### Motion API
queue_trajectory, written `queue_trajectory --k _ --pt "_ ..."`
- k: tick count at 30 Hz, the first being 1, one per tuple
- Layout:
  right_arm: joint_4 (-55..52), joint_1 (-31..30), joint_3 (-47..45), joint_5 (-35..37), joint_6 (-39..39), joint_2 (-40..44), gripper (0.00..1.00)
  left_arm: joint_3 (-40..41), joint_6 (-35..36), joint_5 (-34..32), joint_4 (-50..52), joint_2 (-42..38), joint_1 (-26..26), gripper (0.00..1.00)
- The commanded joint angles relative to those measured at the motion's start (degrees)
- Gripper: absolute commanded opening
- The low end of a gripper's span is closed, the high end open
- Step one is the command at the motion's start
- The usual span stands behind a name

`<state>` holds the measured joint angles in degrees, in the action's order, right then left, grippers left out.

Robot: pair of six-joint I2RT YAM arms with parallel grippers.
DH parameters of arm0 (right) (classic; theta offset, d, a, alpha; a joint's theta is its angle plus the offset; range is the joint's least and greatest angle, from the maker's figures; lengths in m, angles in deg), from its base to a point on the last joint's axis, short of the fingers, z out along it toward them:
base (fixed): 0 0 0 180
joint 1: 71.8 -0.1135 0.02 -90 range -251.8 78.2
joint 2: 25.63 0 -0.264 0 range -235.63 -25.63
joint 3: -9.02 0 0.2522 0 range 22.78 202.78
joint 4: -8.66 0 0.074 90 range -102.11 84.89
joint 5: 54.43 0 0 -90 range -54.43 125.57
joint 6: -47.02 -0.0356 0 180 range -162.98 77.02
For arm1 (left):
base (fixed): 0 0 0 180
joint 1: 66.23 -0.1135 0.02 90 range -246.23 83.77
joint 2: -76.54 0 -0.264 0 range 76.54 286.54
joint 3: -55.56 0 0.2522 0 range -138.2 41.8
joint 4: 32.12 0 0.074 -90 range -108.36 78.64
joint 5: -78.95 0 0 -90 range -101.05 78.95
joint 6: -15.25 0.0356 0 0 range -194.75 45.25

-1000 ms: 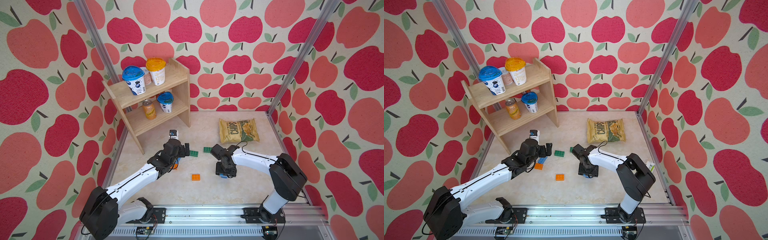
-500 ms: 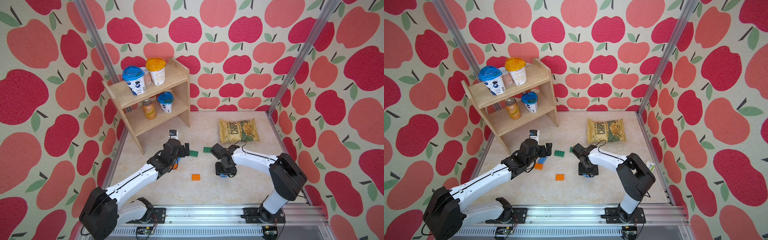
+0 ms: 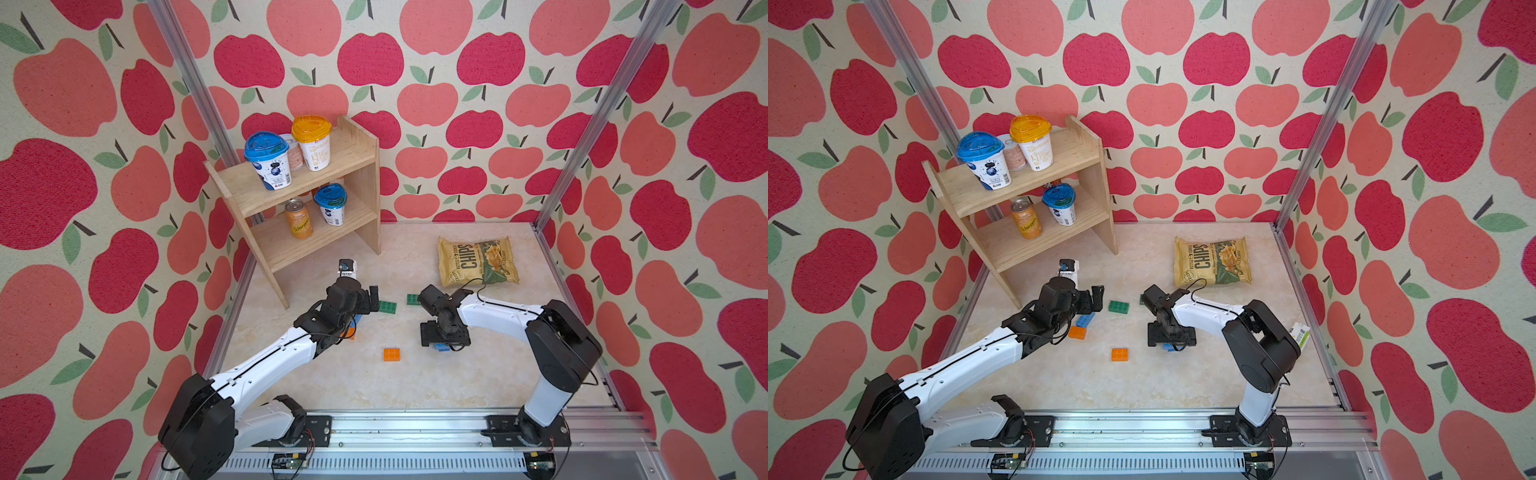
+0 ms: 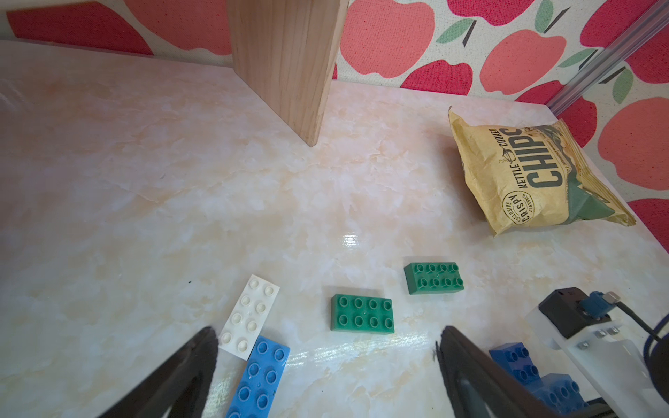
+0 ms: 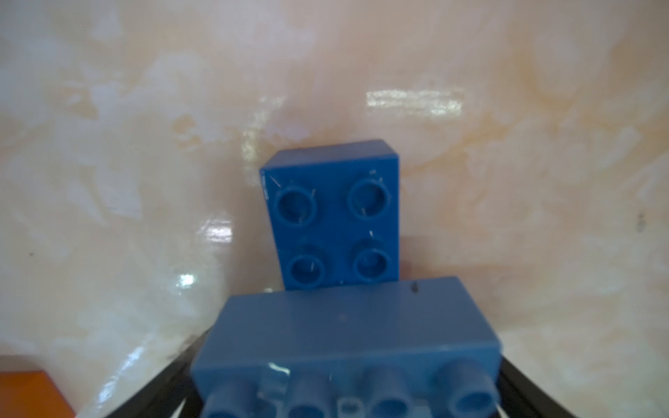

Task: Assemble a rectangle with lego
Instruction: Assemble the lego brick with the lego brick, then move the lego brick at the center of the board.

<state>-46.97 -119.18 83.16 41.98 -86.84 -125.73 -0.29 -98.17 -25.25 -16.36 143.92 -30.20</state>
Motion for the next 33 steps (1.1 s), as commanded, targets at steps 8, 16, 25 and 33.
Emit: queue_trajectory --k 8,16,25,33 --pt "-11.3 -0.5 3.6 4.3 -3.5 10.2 1.0 -1.8 0.7 -4.9 5.6 -4.1 -0.9 0.97" --pt "-12.2 -3.8 15.1 5.5 -1.9 9.2 1.0 -3.9 -7.3 -5.4 19.2 -4.7 -6.9 0.97" --pt "-10.4 -4.4 25.8 10.2 -1.3 2.0 1.0 -6.5 -5.6 18.1 21.3 4.6 -15.2 0.98" --pt "-9.1 -2.8 22.2 12.6 -3.1 6.9 1.0 -12.0 -1.3 28.3 23.2 17.8 -15.2 0.85"
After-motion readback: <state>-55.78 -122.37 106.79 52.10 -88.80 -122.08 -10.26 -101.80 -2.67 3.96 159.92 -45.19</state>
